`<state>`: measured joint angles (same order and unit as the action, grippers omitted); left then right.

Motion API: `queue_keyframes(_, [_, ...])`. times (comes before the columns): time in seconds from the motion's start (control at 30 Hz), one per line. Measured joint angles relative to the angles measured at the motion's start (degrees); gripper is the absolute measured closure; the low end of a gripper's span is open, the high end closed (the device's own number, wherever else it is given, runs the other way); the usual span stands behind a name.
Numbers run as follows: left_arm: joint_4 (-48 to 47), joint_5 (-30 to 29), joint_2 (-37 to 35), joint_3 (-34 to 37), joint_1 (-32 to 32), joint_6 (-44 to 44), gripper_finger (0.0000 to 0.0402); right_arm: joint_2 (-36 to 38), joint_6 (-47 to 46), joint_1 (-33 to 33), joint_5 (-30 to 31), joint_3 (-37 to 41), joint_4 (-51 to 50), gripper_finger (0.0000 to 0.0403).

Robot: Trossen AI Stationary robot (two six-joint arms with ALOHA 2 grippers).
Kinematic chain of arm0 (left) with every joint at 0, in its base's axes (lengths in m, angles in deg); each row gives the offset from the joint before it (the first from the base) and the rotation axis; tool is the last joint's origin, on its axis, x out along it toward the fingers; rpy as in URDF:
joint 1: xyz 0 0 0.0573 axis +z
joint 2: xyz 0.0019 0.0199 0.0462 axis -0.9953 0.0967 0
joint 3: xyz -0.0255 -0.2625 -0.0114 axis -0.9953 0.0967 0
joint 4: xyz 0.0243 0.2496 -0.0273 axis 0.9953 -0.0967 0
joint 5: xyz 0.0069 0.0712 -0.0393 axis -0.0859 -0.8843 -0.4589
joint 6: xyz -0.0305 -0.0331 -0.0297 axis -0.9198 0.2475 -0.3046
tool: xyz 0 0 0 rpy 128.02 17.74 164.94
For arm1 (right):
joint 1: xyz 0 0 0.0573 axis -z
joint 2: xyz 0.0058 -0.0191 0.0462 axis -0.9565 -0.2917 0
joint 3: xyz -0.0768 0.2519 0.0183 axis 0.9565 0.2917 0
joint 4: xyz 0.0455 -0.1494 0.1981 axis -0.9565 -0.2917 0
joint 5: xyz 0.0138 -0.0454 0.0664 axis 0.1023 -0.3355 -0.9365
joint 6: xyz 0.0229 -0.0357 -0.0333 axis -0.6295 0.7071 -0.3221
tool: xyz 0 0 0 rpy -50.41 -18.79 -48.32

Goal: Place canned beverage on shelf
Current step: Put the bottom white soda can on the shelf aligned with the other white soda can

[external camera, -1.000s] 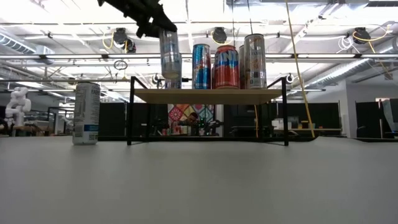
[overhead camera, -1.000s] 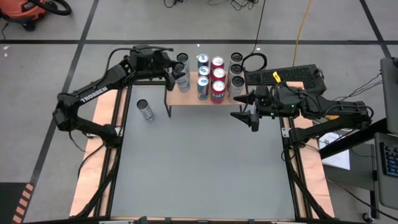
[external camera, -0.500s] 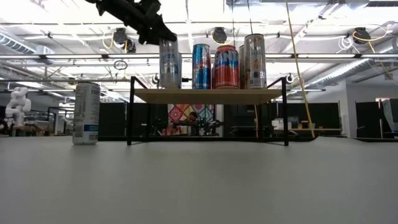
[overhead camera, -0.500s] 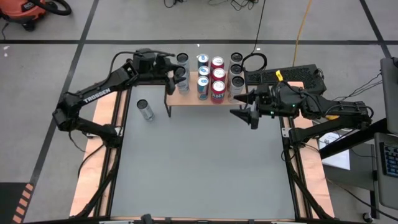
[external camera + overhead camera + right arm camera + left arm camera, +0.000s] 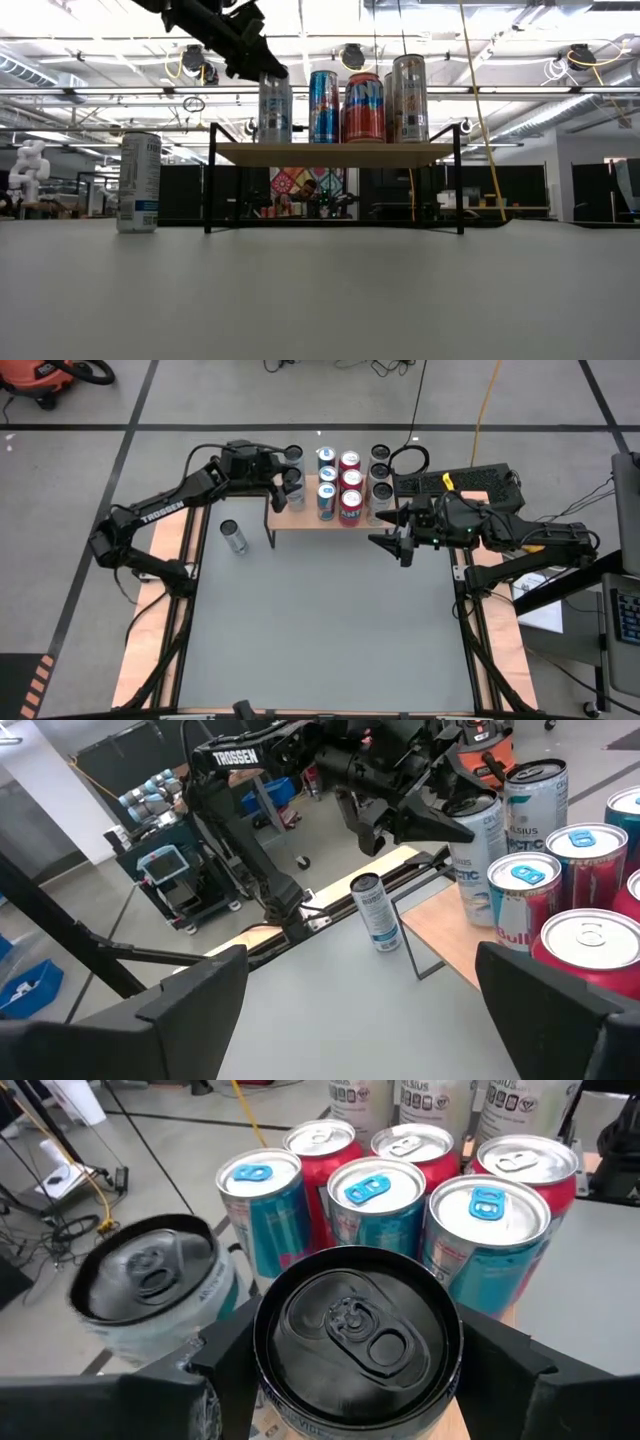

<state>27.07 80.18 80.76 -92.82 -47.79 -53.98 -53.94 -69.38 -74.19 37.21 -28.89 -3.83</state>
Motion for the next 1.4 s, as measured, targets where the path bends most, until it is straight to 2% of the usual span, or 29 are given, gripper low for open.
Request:
queue_keyframes(0.5, [0.7,-2.7,1.5,-0.1,0.0,-0.6,0.0147,-0.1,-0.4,0.0,-0.1,0.0,0.0,0.0048])
queue_keyframes(0.77, [0.3,-3.6,1.6,-0.1,0.0,-0.3,0.0093,-0.1,-0.4,0.0,-0.2,0.0,0.0,0.0048])
queue_keyframes(0.9, [0.5,-3.6,1.4,-0.1,0.0,-0.3,0.0081,-0.1,-0.4,0.0,-0.2,0.0,0.0,0.0048])
queue_keyframes(1.2, [-0.7,-3.5,-1.8,-0.1,-0.2,-0.4,0.0079,-0.1,-0.4,0.0,-0.2,0.0,-0.4,0.0048])
queue_keyframes(1.4, [-7.5,-4.8,-5.8,-0.1,-0.4,-3.2,0.0079,-0.1,-0.4,0.0,-0.2,0.0,-0.4,0.0048])
